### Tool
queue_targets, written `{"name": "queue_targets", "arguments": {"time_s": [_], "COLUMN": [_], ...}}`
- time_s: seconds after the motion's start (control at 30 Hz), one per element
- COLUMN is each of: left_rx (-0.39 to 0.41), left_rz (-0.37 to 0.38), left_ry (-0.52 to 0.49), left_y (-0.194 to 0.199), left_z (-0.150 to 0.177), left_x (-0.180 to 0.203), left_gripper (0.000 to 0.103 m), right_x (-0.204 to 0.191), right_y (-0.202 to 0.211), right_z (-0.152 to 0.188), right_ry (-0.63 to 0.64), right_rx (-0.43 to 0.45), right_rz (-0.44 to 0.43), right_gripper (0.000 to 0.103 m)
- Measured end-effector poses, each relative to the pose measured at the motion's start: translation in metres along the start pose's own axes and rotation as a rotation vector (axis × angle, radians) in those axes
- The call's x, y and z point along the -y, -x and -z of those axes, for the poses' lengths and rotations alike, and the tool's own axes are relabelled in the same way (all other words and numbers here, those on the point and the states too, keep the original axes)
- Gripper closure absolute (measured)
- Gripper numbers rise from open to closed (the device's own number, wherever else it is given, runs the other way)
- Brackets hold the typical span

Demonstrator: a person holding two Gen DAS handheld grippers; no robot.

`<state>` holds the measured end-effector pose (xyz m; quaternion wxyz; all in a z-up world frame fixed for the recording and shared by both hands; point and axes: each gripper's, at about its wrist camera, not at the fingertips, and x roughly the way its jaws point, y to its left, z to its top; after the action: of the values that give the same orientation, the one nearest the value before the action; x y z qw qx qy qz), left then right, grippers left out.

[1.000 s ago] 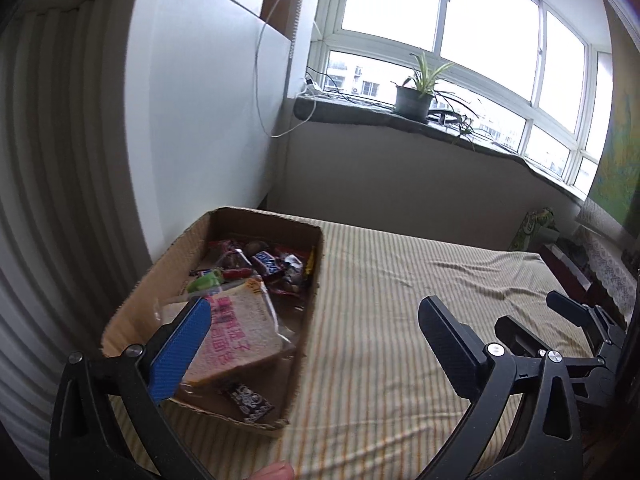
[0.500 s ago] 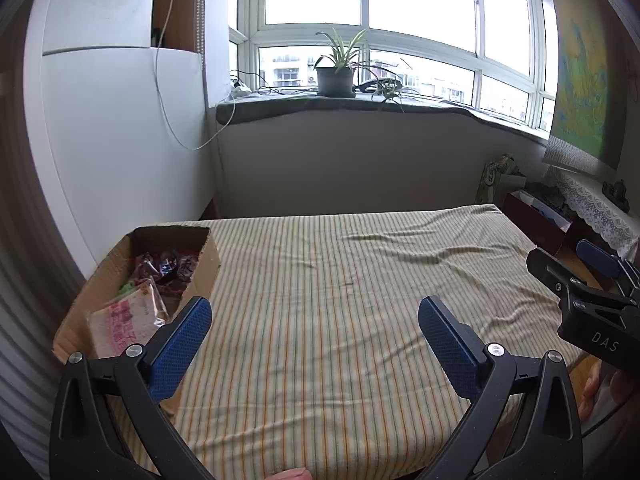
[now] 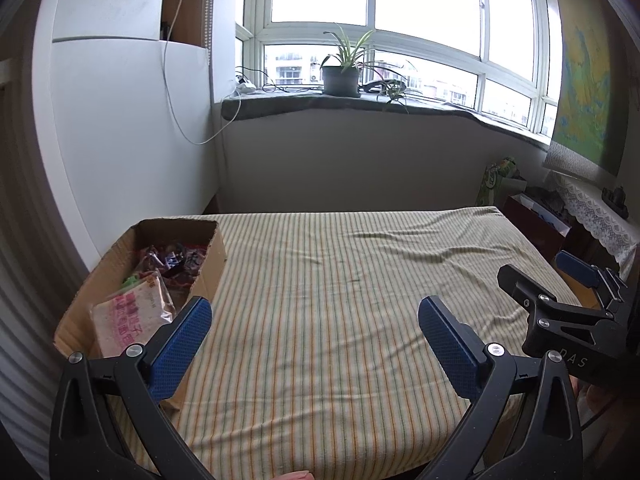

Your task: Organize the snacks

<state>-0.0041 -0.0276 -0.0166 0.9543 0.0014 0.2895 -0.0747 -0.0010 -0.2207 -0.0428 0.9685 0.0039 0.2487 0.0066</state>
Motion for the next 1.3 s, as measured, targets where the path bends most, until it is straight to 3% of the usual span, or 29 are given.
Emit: {"name": "queue_targets", "arguments": {"time_s": [1.3], "left_rx": [-0.001], "left_rz": [0.000], "left_ry": [-0.010], "left_y": [0.0017], "left_z": [0.0026], "left_x": [0.0002], "left_gripper": [0.000], "right_x": [-0.0026], "right_y": [-0.0015], "right_z": [0.0008], "right_ry": [0.012], "right_rx": [-0.009], "right_rz": [-0.003], "right_gripper": [0.000]}}
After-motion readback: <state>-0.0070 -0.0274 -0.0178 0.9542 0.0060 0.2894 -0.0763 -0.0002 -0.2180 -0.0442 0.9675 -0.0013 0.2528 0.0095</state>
